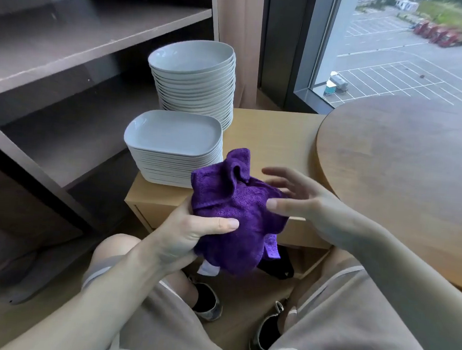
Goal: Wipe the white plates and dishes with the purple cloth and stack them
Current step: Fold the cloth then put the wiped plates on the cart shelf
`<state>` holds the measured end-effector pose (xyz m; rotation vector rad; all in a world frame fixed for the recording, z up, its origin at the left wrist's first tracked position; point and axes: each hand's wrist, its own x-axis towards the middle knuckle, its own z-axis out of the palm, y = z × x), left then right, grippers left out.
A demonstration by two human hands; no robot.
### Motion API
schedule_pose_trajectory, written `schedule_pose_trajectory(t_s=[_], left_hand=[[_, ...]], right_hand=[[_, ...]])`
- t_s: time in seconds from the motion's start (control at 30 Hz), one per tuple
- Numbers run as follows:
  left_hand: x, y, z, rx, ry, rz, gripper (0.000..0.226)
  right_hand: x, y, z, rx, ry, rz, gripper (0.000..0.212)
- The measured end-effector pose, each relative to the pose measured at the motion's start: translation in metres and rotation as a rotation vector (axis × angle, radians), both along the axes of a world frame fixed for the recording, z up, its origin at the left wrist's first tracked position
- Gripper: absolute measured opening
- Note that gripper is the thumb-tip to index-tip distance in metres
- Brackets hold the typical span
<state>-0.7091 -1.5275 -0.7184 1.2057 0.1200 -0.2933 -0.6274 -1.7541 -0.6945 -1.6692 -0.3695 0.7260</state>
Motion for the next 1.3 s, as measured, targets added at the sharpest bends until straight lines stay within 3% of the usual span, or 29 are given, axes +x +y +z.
schedule_pose_trajectory(t_s=[0.07,0.2,0.3,0.4,0.47,0.57,0.67,0.83,0.9,0.97,1.07,1.17,1.23,1.3], left_hand=[[0.0,-0.002,0.001,-0.069,0.008,0.048,0.051],[0.002,0.0,0.003,-0.113,0.016,0.119,0.051],[0.003,0.001,0.003,-0.095,-0.003,0.067,0.043],[0.005,0.001,0.003,-0.101,0.012,0.037,0.035],[0.006,0.002,0.001,-0.044,0.039,0.036,0.042],[0.008,0.001,-0.001,0.122,0.035,0.035,0.042],[0.007,0.001,-0.004,0.311,-0.041,0.025,0.029],[0.002,-0.003,-0.005,0.916,-0.202,-0.007,0.046],[-0.001,-0.001,-0.003,0.937,-0.261,-0.089,0.049],[-0.005,-0.001,-0.001,0.85,-0.28,-0.194,0.042],[-0.008,-0.004,0.002,0.851,-0.332,-0.293,0.04],[-0.009,-0.012,-0.001,0.959,-0.411,-0.359,0.035],[-0.009,-0.013,-0.006,1.017,-0.458,-0.375,0.04],[-0.008,-0.01,-0.01,1.04,-0.47,-0.367,0.046]], right_hand=[[0.0,-0.002,-0.007,-0.121,0.029,0.078,0.053],[0.005,-0.004,-0.016,-0.221,-0.102,-0.069,0.013],[0.007,-0.004,-0.01,0.076,0.016,-0.206,0.01],[0.01,-0.006,-0.005,0.301,0.105,-0.329,0.021],[0.012,-0.007,-0.002,0.362,0.111,-0.37,0.031],[0.016,-0.01,0.003,0.403,0.076,-0.485,0.016],[0.02,-0.014,0.007,0.317,-0.011,-0.565,0.009],[0.018,-0.014,0.003,0.119,-0.226,-0.491,0.019],[0.021,-0.014,-0.003,-0.086,-0.334,-0.459,0.021],[0.024,-0.015,-0.008,-0.269,-0.307,-0.4,0.017],[0.018,-0.011,-0.017,-0.425,-0.244,-0.335,0.038],[-0.001,0.006,-0.014,-0.336,-0.326,-0.12,0.056],[-0.01,0.014,-0.013,-0.253,-0.298,0.001,0.052],[-0.01,0.013,-0.01,-0.296,-0.359,0.002,0.039]])
